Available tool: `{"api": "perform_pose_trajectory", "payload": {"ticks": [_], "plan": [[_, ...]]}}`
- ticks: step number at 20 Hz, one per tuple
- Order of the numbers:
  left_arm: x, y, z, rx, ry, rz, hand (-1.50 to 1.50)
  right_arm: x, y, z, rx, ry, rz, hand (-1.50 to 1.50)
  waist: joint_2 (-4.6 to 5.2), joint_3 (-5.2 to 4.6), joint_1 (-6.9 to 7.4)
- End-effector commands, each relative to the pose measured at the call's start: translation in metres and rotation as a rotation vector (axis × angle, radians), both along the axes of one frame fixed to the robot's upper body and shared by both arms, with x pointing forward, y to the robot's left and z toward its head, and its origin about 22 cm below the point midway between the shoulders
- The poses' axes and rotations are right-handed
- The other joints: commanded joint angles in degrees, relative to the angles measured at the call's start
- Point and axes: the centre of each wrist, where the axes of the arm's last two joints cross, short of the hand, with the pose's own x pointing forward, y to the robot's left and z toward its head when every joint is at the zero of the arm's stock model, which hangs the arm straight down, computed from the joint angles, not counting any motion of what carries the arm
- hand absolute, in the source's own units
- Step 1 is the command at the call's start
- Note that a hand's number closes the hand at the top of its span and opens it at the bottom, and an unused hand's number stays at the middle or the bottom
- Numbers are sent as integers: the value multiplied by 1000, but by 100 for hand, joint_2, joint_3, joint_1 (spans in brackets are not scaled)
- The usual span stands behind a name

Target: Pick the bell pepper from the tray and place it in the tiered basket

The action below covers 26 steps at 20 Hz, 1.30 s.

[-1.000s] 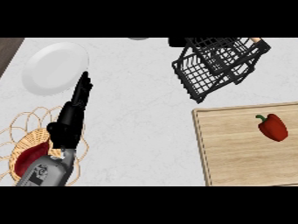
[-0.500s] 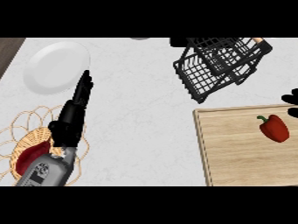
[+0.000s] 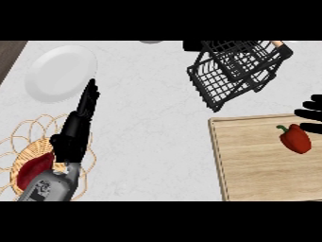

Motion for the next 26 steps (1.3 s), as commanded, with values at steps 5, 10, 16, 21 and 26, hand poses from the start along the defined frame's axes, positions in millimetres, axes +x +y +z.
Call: {"api": "perform_pose_trajectory", "payload": {"ticks": [5, 10, 16, 21, 26], "plan": [[7, 0, 8, 4, 6, 17, 0, 27, -75, -63, -54, 77, 54, -150, -24, -28, -20], [-4, 5, -11, 13, 16, 30, 0, 51, -84, -74, -60, 115, 36, -150, -28, -35, 19], [11, -6, 9, 0, 22, 6, 0, 67, -82, -89, -52, 132, 94, -150, -45, -34, -79], [9, -1, -14, 0, 5, 10, 0, 76, -90, -93, -45, 137, 110, -150, -34, -37, -108], [-7, 13, 4, 16, 3, 25, 0, 71, -65, -120, -60, 170, 117, -150, -85, -39, -172]]}}
